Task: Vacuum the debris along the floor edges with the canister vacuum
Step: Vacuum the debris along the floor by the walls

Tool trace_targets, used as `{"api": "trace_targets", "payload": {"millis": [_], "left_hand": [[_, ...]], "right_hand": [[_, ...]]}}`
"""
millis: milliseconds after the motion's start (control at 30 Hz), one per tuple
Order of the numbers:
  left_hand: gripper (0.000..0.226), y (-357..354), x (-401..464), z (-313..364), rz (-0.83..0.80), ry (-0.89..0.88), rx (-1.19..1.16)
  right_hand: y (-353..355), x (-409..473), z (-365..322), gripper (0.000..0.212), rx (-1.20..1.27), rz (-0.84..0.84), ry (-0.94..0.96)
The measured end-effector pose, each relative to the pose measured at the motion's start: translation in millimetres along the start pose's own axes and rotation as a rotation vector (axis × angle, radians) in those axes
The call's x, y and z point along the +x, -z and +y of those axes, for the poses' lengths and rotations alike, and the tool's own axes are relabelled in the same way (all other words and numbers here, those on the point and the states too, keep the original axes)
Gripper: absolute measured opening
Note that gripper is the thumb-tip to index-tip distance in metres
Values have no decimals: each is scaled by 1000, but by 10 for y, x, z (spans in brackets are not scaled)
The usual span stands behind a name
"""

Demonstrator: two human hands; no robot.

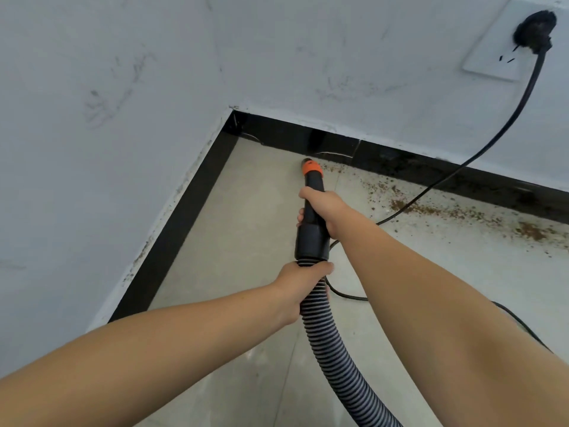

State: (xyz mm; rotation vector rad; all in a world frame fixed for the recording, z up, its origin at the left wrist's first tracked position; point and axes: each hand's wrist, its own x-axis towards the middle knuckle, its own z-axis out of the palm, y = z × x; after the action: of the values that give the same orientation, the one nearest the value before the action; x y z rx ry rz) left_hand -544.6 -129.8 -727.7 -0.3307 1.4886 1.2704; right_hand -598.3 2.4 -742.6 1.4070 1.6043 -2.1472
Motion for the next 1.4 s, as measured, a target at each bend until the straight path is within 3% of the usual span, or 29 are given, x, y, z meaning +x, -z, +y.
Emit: {"api": "trace_targets", "payload": {"millis": [233,400,833,1167,1400], "left_hand": [[14,-348,77,-12,-127,-10,143],[18,-462,94,-69,-135,26,136],[17,-52,69,-99,15,20,-16],[20,-441,-228,-356,-133,65,141],[30,-491,-434,-589,-85,123,94]], "right_hand": [[644,-21,69,19,125,174,-30],[771,-24,112,23,108,203,-44],[-26,31,38,15,-65,-54,22],[702,-400,314,18,94,46,-79],[564,-617,413,21,48,-160,-186]]}}
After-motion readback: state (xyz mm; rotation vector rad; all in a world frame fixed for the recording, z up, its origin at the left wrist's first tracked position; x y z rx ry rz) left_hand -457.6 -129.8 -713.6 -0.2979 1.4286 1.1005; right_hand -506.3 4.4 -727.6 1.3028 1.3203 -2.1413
